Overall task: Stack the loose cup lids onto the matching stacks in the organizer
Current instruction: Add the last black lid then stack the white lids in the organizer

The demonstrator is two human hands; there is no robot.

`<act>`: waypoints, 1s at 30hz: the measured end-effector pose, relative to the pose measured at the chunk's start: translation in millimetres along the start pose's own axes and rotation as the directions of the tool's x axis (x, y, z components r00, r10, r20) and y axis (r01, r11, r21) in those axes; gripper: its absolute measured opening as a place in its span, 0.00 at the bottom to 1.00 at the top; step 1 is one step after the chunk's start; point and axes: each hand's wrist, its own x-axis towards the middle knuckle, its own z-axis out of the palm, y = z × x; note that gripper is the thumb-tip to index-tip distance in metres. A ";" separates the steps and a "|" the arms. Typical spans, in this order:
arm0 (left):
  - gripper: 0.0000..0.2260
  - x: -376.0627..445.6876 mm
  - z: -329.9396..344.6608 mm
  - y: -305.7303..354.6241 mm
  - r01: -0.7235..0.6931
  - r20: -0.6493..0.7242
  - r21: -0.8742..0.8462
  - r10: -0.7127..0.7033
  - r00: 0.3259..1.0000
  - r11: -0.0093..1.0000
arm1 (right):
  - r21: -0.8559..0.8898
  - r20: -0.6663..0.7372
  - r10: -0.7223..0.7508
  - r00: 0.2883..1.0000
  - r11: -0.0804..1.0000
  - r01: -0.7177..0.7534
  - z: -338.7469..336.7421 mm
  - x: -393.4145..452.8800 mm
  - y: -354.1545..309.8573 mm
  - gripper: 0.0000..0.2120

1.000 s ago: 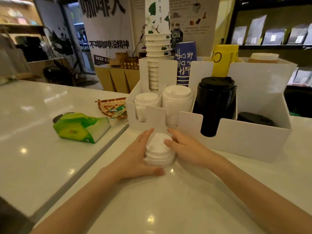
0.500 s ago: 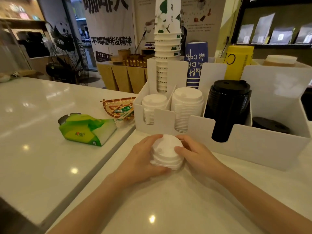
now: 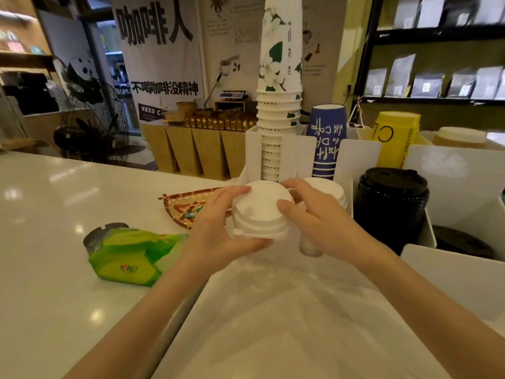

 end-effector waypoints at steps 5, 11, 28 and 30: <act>0.33 41.3 -3.9 -14.4 -0.042 -0.001 0.039 0.042 0.999 0.998 | -0.187 -0.029 0.018 0.999 0.982 -0.023 -4.7 42.9 -11.5 0.18; 0.33 62.9 6.2 -36.6 0.007 0.023 0.047 -0.008 1.000 0.999 | -0.333 0.036 0.090 0.995 0.940 -0.073 -2.8 81.5 0.0 0.15; 0.36 62.2 16.3 -45.4 0.009 0.207 0.264 -0.066 0.976 0.965 | -0.580 0.063 0.115 0.991 0.812 -0.057 10.6 94.0 20.1 0.16; 0.37 65.8 10.1 -44.5 -0.001 0.308 0.282 -0.089 0.947 0.960 | -0.603 0.057 0.092 0.994 0.797 -0.039 12.7 94.0 20.4 0.16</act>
